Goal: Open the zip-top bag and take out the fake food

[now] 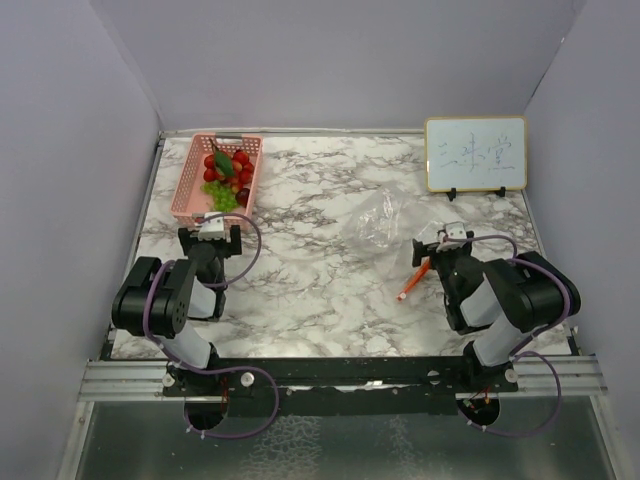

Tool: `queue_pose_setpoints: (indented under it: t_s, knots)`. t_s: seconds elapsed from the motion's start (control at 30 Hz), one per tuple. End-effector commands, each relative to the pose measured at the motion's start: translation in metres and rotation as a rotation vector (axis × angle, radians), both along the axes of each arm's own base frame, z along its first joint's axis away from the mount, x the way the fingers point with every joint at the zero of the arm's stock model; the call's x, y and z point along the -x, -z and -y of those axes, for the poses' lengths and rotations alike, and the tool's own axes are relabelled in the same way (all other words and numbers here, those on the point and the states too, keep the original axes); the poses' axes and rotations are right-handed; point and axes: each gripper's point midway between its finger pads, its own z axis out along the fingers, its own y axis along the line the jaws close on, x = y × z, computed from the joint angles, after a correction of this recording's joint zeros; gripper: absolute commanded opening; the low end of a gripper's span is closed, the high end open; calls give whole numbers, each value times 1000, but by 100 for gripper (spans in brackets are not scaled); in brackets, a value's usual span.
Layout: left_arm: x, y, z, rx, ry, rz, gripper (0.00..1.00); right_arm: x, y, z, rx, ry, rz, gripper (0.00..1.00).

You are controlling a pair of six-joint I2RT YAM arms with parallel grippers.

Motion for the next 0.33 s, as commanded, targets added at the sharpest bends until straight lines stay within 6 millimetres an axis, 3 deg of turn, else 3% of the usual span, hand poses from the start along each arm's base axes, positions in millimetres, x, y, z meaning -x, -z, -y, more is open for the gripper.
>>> queue_pose_setpoints:
  t_s: [0.0,0.3]
  knots:
    - [-11,-7,-1,2,-12,29,99,-7,-45,-7,-14,-39,178,99]
    - [-12,-4,-1,3,-18,15,99,-15,-40,-10,-18,-44,140,99]
